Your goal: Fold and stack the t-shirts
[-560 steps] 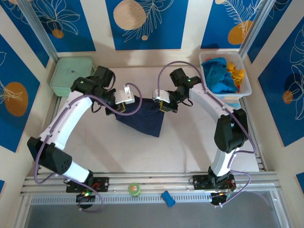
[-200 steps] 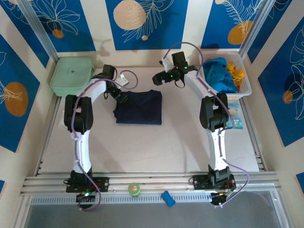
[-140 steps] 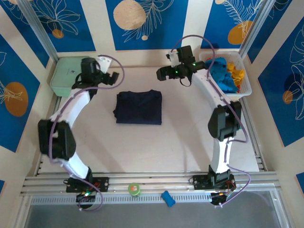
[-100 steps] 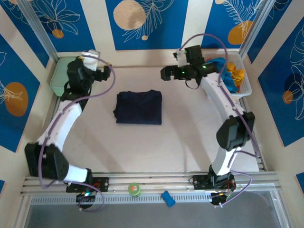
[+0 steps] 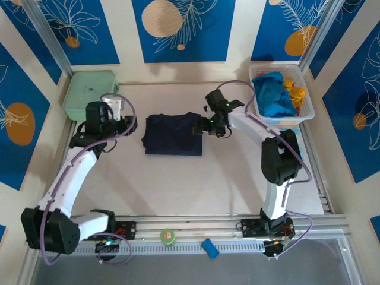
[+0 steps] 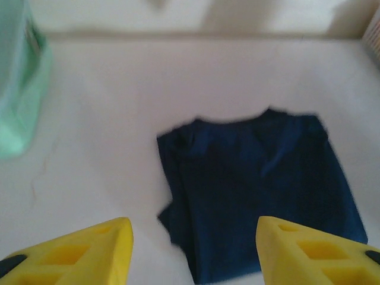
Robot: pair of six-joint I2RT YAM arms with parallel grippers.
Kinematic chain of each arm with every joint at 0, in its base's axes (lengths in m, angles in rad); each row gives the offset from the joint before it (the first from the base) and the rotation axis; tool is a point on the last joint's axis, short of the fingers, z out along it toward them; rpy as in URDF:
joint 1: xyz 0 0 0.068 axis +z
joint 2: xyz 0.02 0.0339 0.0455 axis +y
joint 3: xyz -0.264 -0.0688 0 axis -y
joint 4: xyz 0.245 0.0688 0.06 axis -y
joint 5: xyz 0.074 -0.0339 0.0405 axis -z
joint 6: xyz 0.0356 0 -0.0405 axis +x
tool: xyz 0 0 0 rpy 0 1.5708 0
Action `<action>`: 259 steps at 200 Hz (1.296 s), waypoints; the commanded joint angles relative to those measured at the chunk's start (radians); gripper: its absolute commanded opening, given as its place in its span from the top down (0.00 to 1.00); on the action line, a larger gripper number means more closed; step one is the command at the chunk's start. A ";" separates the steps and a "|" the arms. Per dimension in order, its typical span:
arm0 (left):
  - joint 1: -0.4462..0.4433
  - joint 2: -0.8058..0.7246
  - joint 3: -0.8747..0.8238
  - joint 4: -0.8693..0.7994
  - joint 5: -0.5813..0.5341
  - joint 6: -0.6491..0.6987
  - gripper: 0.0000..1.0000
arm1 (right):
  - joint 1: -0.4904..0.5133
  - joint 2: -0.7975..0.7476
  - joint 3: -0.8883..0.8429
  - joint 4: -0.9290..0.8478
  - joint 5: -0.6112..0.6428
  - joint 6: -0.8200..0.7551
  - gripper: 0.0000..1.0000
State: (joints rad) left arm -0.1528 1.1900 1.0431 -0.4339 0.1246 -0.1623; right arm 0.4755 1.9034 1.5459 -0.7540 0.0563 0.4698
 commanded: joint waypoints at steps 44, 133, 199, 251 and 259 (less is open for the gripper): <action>-0.128 0.354 0.154 -0.285 -0.082 -0.133 0.42 | 0.035 0.196 0.167 -0.054 0.083 0.083 0.35; -0.205 0.669 0.193 -0.060 -0.125 -0.186 0.39 | 0.035 0.300 0.197 -0.022 0.039 0.091 0.48; -0.205 0.824 0.232 0.014 -0.072 -0.180 0.59 | 0.027 0.391 0.271 -0.020 -0.021 0.092 0.77; -0.205 0.918 0.282 0.027 -0.041 -0.155 0.66 | -0.046 0.491 0.451 -0.079 -0.022 0.053 0.87; -0.204 0.939 0.313 0.015 -0.045 -0.144 0.66 | -0.060 0.517 0.492 -0.093 -0.025 0.043 0.88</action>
State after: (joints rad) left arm -0.3550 2.0075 1.3399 -0.3721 0.0566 -0.3340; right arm 0.4564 2.3444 1.9423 -0.8024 0.0628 0.5407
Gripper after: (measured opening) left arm 0.343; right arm 0.130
